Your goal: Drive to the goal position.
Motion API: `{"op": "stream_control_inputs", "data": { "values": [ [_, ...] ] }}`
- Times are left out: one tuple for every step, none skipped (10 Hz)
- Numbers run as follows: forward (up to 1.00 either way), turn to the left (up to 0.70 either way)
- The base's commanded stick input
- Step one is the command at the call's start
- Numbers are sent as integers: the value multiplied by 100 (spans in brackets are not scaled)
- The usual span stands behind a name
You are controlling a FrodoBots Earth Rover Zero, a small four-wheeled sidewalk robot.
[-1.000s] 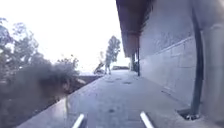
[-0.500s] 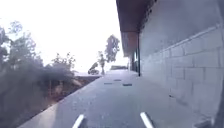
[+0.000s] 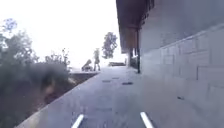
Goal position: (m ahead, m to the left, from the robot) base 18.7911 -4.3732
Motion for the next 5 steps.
{"op": "stream_control_inputs", "data": {
  "values": [
    [98,0],
    [98,0],
    [98,0],
    [98,0],
    [98,0]
  ]
}}
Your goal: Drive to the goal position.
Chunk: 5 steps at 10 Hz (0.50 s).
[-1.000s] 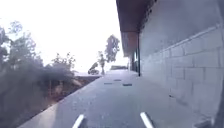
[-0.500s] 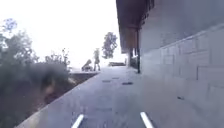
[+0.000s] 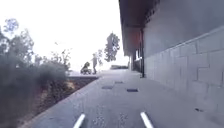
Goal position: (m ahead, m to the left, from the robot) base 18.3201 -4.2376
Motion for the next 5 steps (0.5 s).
{"op": "stream_control_inputs", "data": {
  "values": [
    [98,0],
    [98,0],
    [98,0],
    [98,0],
    [98,0]
  ]
}}
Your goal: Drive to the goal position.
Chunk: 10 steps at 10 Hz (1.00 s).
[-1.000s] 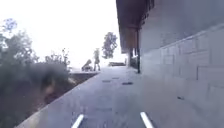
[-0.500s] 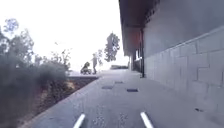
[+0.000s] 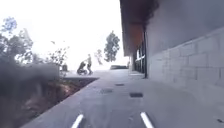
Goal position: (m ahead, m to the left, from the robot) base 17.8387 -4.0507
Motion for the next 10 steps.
{"op": "stream_control_inputs", "data": {
  "values": [
    [98,0],
    [98,0],
    [98,0],
    [98,0],
    [98,0],
    [98,0],
    [98,0],
    [98,0],
    [98,0],
    [98,0]
  ]
}}
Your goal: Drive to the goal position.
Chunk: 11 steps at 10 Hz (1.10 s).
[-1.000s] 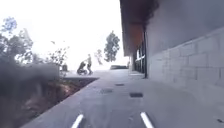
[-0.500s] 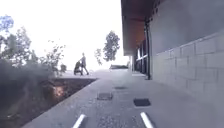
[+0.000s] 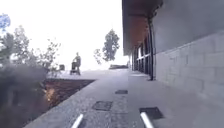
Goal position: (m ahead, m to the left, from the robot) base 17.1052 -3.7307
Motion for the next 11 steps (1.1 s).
{"op": "stream_control_inputs", "data": {
  "values": [
    [98,0],
    [98,0],
    [98,0],
    [98,0],
    [98,0],
    [98,0],
    [98,0],
    [98,0],
    [98,0],
    [98,0],
    [98,0]
  ]
}}
